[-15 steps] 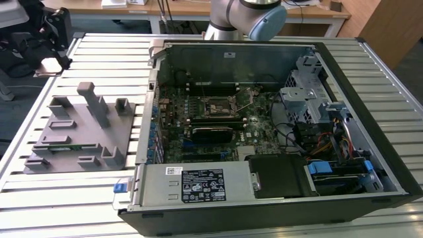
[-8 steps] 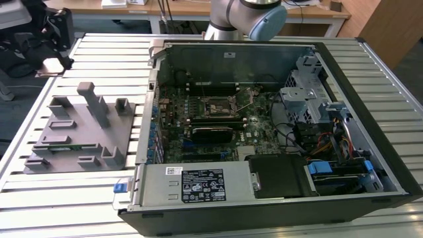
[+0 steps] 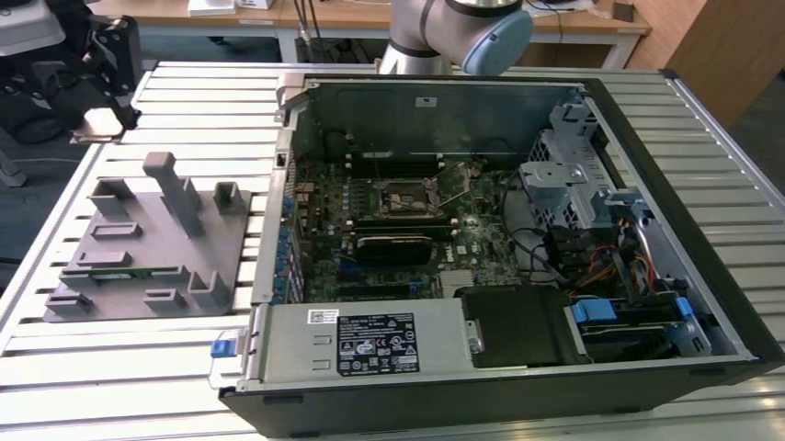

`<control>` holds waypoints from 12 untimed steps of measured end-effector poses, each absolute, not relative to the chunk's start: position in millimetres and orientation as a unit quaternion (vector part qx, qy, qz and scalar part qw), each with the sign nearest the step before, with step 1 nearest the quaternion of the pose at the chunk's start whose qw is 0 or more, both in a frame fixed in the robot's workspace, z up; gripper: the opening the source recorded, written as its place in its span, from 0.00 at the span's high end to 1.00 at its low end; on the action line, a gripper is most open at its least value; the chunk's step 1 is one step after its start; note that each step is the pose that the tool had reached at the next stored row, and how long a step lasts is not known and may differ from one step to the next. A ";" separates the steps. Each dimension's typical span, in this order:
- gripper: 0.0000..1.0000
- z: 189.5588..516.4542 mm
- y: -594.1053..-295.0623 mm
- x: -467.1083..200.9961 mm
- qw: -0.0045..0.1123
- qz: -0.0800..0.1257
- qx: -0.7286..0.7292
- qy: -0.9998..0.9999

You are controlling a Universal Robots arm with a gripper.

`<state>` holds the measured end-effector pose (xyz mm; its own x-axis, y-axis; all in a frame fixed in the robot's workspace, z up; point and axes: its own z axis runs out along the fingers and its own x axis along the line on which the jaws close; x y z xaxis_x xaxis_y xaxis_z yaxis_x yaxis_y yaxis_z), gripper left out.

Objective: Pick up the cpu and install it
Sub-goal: 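Pick up the cpu and move it towards the insertion slot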

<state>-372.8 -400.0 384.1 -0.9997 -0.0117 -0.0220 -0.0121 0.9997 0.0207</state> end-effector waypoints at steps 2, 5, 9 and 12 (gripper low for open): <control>0.47 384.0 -400.0 -371.8 0.011 0.010 -0.006 1.000; 0.47 383.7 -400.0 -370.2 0.011 0.010 -0.006 1.000; 0.47 383.3 -400.0 -368.2 0.011 0.010 -0.006 1.000; 0.47 383.0 -400.0 -366.6 0.011 0.010 -0.006 1.000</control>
